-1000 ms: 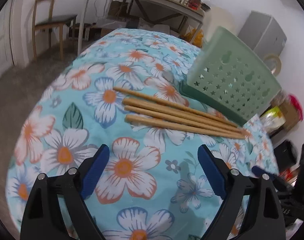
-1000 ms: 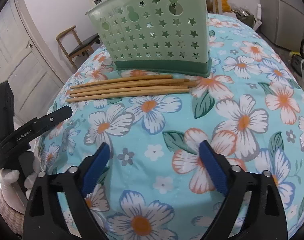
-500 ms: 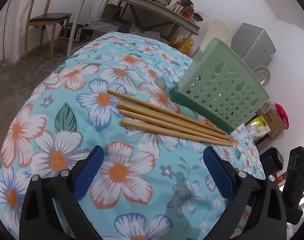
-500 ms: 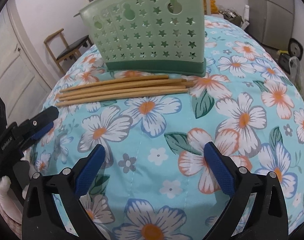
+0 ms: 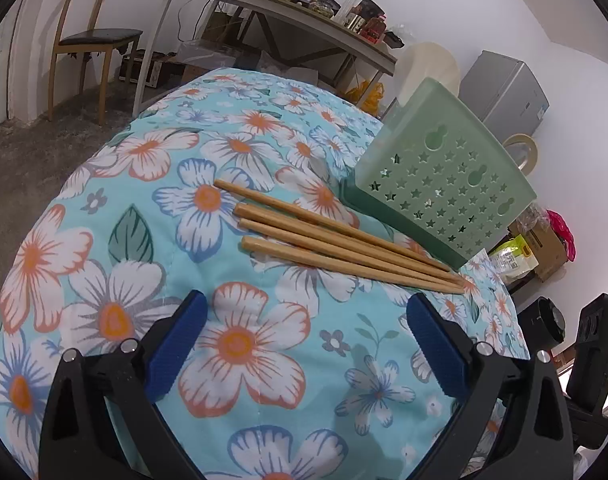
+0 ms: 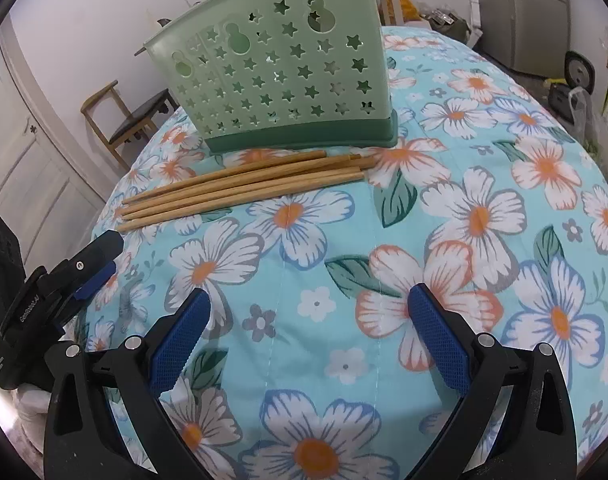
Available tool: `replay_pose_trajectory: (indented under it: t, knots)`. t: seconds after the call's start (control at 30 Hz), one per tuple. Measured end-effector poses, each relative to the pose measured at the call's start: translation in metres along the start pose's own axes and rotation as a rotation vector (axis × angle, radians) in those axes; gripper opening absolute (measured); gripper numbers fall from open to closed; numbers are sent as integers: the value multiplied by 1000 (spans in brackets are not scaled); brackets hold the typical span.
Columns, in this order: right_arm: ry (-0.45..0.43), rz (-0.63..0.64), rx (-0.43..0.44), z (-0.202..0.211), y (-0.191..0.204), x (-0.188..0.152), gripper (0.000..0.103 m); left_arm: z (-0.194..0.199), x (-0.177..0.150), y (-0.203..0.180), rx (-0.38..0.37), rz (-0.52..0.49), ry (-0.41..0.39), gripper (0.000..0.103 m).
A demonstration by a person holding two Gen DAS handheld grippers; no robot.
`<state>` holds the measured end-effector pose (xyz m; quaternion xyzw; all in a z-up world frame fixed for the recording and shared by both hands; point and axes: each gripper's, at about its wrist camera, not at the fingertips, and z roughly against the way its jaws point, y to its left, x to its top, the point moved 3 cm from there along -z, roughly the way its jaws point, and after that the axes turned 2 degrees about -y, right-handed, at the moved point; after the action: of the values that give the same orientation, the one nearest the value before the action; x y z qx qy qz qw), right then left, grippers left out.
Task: Organize utensils
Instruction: 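Move both tools above the chopsticks lying beside the holder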
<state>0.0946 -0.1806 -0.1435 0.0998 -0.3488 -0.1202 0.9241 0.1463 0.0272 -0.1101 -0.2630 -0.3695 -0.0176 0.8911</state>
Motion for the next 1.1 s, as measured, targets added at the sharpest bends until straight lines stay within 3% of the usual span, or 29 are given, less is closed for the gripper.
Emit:
replay_pose_trajectory:
  t: [0.57, 0.93, 1.1]
  knots:
    - [7, 27, 71, 6, -7, -4, 95, 4, 3, 7, -28, 52, -2, 97]
    - [-19, 24, 192, 12, -19, -6, 95, 3, 2, 2, 11, 34, 15, 97]
    - [-16, 33, 233, 16, -23, -6, 95, 7, 4, -6, 91, 3, 15, 97]
